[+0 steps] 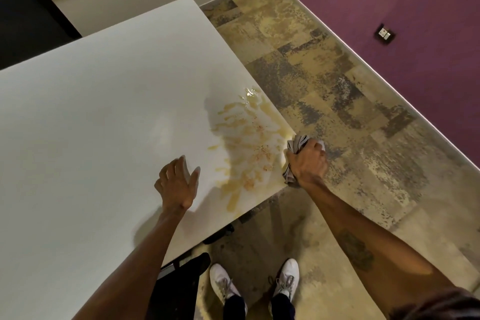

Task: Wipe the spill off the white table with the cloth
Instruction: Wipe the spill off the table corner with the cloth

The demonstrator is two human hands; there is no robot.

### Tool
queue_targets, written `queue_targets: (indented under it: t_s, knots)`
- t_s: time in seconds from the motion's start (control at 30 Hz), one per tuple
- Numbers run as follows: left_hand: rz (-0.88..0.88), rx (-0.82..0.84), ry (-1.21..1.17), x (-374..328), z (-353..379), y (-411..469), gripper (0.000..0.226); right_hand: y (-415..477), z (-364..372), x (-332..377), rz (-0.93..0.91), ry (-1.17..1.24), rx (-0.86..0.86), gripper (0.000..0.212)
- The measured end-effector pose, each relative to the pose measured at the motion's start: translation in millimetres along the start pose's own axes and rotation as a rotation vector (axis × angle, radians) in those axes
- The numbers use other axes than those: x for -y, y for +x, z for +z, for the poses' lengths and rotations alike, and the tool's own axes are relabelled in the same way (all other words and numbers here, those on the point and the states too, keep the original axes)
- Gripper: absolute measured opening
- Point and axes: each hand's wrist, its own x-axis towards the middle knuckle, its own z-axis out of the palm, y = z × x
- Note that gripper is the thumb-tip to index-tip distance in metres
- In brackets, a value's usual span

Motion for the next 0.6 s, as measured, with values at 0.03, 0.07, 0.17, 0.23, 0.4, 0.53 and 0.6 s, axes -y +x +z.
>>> queue_targets:
  t_s: [0.03,0.07,0.17,0.23,0.4,0.53,0.6]
  knots:
    - [0.0,-0.014,-0.005,1,0,3,0.062,4,-2,3,0.005,-0.017,0.029,0.083]
    - [0.0,-0.025,-0.006,1,2,8,0.062,8,-4,5,0.013,-0.034,0.05,0.084]
    - [-0.02,-0.052,-0.012,0,10,19,0.064,14,-7,6,0.006,-0.079,0.023,0.075]
    - [-0.017,-0.084,-0.009,-1,14,22,0.069,10,-8,1,-0.004,-0.063,-0.057,0.066]
    - [0.023,-0.13,0.046,6,26,33,0.071,5,5,-9,-0.02,0.006,-0.183,0.052]
    - [0.017,-0.072,0.055,12,39,45,0.068,3,21,-7,-0.035,0.226,-0.248,0.048]
    - [0.037,-0.058,0.062,14,47,48,0.069,2,28,-6,-0.042,0.283,-0.272,0.047]
